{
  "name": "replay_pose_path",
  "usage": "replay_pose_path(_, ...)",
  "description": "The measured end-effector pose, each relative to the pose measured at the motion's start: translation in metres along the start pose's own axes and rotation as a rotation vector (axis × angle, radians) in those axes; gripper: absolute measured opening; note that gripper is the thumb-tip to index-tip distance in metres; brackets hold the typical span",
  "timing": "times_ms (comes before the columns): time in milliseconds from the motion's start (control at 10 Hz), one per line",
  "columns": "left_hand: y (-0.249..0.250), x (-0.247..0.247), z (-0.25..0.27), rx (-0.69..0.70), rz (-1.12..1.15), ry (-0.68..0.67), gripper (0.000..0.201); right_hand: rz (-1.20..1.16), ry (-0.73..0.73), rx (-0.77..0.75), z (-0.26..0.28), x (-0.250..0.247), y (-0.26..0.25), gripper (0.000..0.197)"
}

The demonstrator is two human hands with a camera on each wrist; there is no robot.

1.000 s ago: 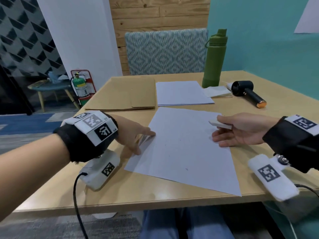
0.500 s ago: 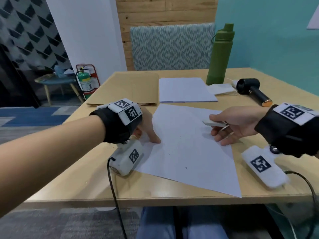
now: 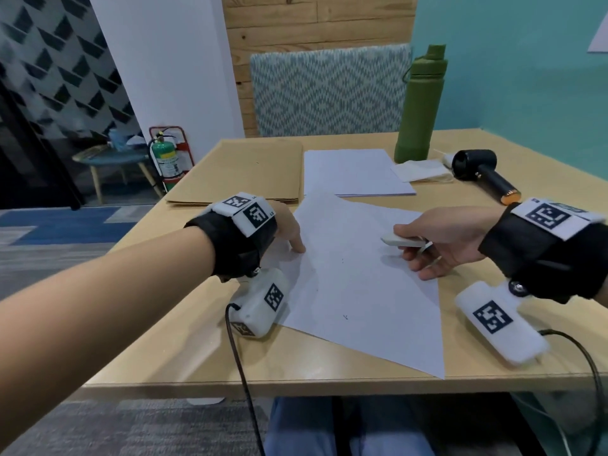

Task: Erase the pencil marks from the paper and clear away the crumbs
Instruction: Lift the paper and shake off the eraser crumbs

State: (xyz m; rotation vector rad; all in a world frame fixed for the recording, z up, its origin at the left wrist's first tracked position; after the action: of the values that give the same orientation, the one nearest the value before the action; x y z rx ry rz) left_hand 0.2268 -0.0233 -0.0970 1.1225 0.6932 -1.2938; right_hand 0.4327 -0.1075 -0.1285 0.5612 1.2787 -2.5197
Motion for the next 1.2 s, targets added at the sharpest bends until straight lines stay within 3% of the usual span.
replay_pose_path(100,-0.012,-0.013,-0.016,0.049,0.166,0.106,0.041,-0.026,0.04,-0.048,-0.002,-0.008,-0.009,0.028)
replay_pose_path(200,-0.023,-0.029,-0.024,0.081,0.409,0.176,0.026,-0.109,0.196,-0.14,-0.005,-0.033,-0.028,0.02)
replay_pose_path(300,-0.028,-0.048,-0.018,0.173,0.712,0.211,0.022,-0.211,0.238,-0.222,-0.003,-0.046,-0.046,0.036)
replay_pose_path(400,-0.027,-0.071,-0.007,0.316,0.94,0.239,0.017,-0.227,0.136,-0.373,-0.001,-0.037,-0.07,0.036)
replay_pose_path(500,-0.026,-0.096,0.004,0.42,1.069,0.304,0.025,-0.286,0.185,-0.561,0.009,-0.041,-0.098,0.034)
replay_pose_path(700,-0.031,-0.13,0.014,0.483,1.231,0.485,0.011,-0.224,0.439,-0.86,0.049,-0.062,-0.153,0.028)
replay_pose_path(800,-0.027,-0.119,0.012,0.469,1.169,0.464,0.013,-0.146,0.465,-0.83,0.046,-0.058,-0.153,0.026)
replay_pose_path(900,-0.02,-0.091,0.005,0.422,1.033,0.38,0.022,0.038,0.442,-0.693,0.028,-0.04,-0.133,0.029)
replay_pose_path(1200,-0.017,-0.096,0.001,0.41,1.087,0.385,0.026,0.014,0.456,-0.651,0.03,-0.054,-0.118,0.03)
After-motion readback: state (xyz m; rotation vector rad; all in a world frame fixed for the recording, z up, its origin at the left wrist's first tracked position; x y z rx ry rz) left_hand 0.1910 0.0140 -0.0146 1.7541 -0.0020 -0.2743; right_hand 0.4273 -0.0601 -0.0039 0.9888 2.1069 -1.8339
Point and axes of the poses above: each hand's wrist, its own z-axis away from the middle knuckle, its own x-axis out of the palm, y = z × x, the point moved 10 cm from there along -z, towards the middle knuckle, and after that the axes turned 1 degree about x, right-handed, at the moved point
